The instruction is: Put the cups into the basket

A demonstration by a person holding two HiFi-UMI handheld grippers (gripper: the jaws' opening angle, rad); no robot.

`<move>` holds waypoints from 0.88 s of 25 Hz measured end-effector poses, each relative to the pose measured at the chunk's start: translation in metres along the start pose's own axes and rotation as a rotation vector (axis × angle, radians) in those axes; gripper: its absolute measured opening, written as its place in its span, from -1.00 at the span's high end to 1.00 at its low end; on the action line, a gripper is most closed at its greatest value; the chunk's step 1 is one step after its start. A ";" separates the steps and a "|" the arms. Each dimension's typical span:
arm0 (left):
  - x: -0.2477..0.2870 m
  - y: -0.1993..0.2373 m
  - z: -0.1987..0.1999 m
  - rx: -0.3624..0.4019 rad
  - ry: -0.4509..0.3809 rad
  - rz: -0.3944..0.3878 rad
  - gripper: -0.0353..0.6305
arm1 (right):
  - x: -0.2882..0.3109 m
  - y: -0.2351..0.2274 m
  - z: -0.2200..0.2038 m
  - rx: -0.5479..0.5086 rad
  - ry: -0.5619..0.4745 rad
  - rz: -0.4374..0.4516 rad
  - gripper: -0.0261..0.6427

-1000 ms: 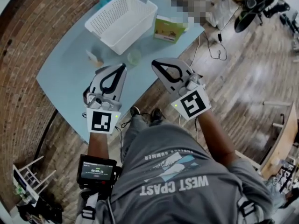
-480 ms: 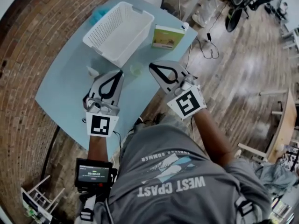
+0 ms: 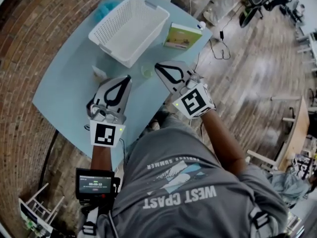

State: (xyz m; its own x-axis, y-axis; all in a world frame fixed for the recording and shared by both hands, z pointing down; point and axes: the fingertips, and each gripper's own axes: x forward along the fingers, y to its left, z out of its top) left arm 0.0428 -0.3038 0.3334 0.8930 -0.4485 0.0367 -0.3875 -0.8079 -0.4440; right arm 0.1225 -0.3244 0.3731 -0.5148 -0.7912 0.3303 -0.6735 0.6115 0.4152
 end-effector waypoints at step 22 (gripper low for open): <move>0.031 0.004 -0.078 -0.141 0.106 0.103 0.89 | 0.124 0.006 -0.157 0.097 0.305 0.322 0.51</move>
State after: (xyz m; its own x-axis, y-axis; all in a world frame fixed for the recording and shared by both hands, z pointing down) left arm 0.0511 -0.3505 0.4026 0.8206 -0.5635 0.0951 -0.5105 -0.7977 -0.3211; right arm 0.1380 -0.4176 0.5498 -0.5361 -0.5128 0.6705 -0.5588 0.8110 0.1734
